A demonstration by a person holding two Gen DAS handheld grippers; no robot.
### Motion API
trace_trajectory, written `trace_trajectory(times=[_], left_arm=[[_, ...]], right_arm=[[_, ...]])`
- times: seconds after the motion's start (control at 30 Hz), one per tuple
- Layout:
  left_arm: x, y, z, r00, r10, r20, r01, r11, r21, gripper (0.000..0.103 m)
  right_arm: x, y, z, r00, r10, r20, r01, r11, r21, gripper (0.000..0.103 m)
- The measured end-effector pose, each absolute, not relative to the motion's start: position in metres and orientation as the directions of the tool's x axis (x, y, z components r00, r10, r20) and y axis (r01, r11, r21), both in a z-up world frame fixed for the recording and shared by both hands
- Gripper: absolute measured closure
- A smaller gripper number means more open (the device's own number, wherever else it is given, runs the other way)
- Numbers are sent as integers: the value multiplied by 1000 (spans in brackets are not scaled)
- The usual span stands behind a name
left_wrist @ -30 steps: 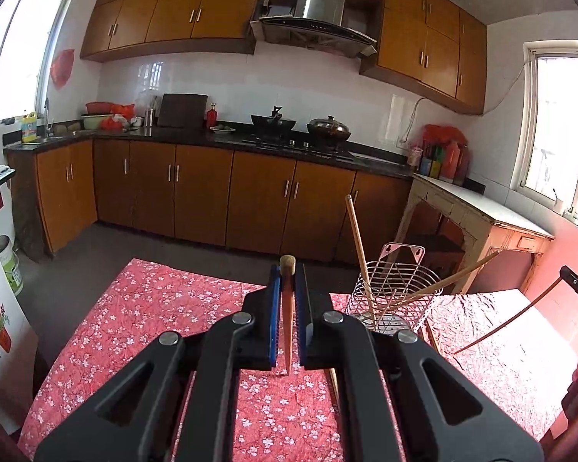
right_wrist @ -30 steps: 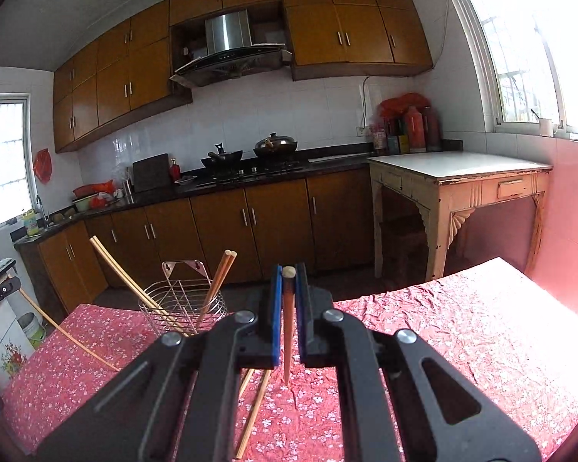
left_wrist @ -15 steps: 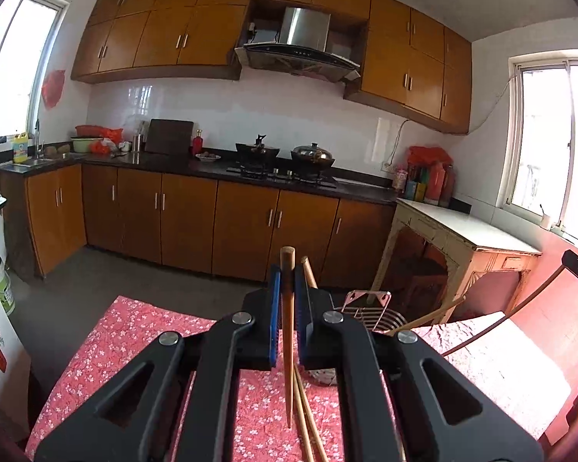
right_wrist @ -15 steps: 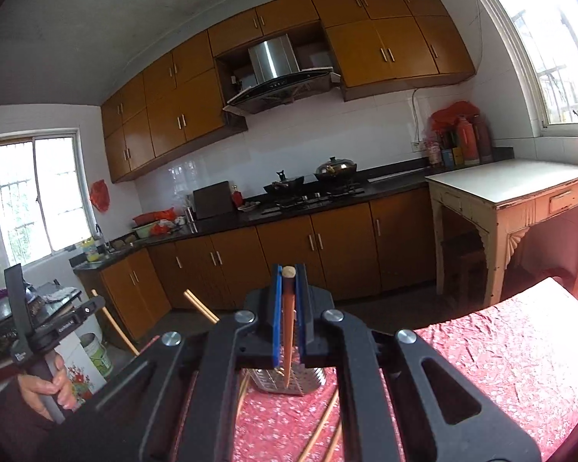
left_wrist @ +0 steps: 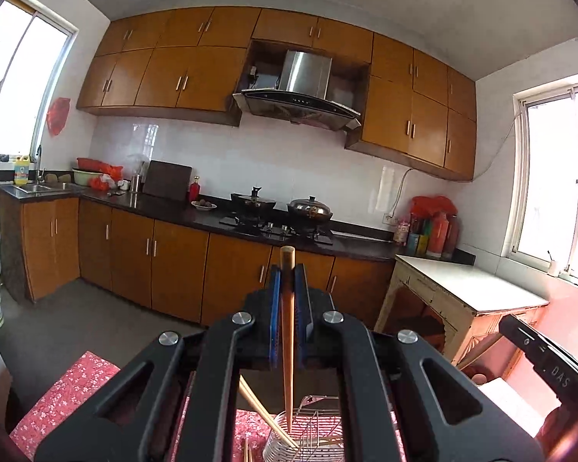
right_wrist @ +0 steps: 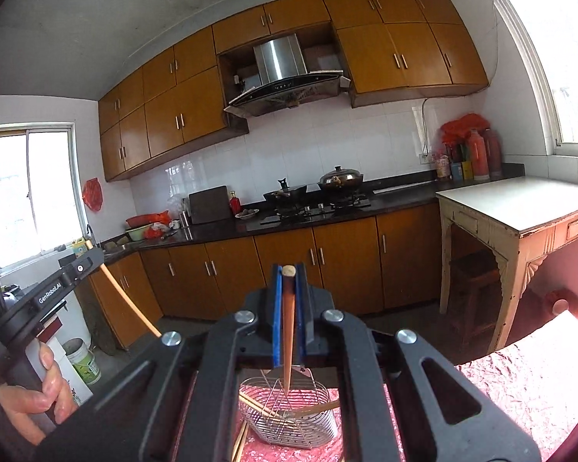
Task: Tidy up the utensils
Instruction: 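Open the right tool over the basket while the left tool releases its chopstick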
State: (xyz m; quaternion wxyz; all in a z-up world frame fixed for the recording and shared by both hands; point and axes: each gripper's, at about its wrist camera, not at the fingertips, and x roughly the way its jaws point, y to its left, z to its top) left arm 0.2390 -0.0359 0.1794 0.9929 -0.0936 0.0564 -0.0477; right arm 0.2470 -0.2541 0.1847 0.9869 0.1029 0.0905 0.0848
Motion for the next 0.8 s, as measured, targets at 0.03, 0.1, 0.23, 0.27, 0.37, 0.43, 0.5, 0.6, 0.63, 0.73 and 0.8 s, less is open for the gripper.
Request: trace_trajectory(times=[0.03,0.1,0.23,0.27,0.37,0.43,0.5,0.6,0.63,0.73,0.8], left_arm=[[246,-41,175,988,-106,-113,83,978,-190,96],[256,-47,167,986,-108,-124,83,978,-191,96],[272,-54,149,980,-119,-160,87,977,-194,96],[276,-56,145,977,-124,-171,90,977,-193,96],[285,-57,136,972,-134,-193,96,976,-197,96],[290,-58,130,969,-136,-204,97,977,-191,96],[292,-59,126,967,-137,-215,98,978,-185,96],[297,-60,118,959,-150,-241,105,976,-192,96],[299,-60,117,957,-153,-248,105,975,-195,96],[302,-60,110,949,-158,-272,105,974,-198,96],[303,-61,108,945,-160,-287,107,975,-193,96]], right_arm=[[253,-253,182,968,185,-170,-147,965,218,96],[266,-254,175,962,194,-191,-149,962,227,96],[286,-256,158,951,208,-231,-151,959,240,96],[291,-256,153,948,208,-240,-149,959,243,96],[303,-257,141,939,214,-267,-145,956,257,96],[310,-258,133,933,223,-283,-145,952,270,96],[316,-258,126,927,228,-298,-144,949,280,96],[322,-257,118,917,241,-319,-144,944,298,96],[324,-257,115,913,245,-326,-144,942,304,96],[328,-255,107,906,243,-347,-138,944,300,95],[329,-253,104,902,238,-359,-135,948,289,95]])
